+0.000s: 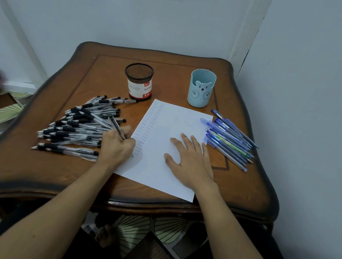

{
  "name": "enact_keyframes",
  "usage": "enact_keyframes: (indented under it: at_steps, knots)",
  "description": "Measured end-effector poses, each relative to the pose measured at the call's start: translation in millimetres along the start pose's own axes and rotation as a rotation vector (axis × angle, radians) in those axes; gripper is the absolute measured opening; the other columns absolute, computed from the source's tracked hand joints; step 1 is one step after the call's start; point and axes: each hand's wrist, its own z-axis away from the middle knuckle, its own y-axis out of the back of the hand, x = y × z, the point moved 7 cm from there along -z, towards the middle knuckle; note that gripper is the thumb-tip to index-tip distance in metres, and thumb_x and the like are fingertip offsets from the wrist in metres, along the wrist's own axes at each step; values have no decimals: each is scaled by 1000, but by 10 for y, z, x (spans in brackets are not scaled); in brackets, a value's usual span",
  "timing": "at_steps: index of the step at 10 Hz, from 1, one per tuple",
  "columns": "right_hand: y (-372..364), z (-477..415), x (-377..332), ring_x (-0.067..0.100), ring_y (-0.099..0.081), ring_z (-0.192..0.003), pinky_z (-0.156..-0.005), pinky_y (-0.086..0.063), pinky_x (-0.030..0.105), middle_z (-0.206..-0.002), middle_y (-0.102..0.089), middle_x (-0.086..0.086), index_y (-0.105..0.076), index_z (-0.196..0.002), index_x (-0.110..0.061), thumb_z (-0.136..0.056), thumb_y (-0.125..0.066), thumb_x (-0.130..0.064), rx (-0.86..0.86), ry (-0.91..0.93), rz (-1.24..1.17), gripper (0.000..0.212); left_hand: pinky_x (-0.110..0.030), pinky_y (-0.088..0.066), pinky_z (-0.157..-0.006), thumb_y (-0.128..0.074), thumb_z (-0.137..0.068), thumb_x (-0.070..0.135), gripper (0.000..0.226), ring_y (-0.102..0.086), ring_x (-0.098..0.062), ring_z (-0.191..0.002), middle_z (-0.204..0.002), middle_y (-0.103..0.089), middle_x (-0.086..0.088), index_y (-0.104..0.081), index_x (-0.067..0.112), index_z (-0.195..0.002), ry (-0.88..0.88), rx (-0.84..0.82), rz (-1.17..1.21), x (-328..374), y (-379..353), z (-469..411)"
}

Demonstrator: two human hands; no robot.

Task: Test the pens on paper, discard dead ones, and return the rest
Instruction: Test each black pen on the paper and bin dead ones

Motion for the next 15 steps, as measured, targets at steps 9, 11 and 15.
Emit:
enact_keyframes:
  at_steps: [9, 11, 15]
  knots:
    - [38, -18, 0, 18, 0, -154, -123, 3, 48, -167, -12, -6, -26, -153, -40, -99, -34, -62, -14, -13, -52, 59, -28, -31, -54, -52, -72, 0, 18, -37, -12, -53, -53, -42, -10, -41, 4, -58, 96, 17, 103, -58, 29, 1]
    - [86, -38, -2, 19, -5, -153, -122, 1, 49, -165, -17, -6, -33, -150, -41, -97, -42, -61, -22, -24, -102, 58, -33, -37, -55, -49, -102, 35, 13, -41, -14, -57, -70, -45, 1, -48, 23, -99, 175, 35, 260, -110, 42, -16]
    - [172, -68, 16, 12, -24, -143, -116, -12, 45, -152, -36, -9, -49, -136, -42, -87, -56, -61, 98, 19, -116, 53, -33, -55, -52, -46, -103, 44, 27, -63, -18, -53, -63, -63, -3, -62, 25, -94, 170, 10, 194, 137, 74, -186]
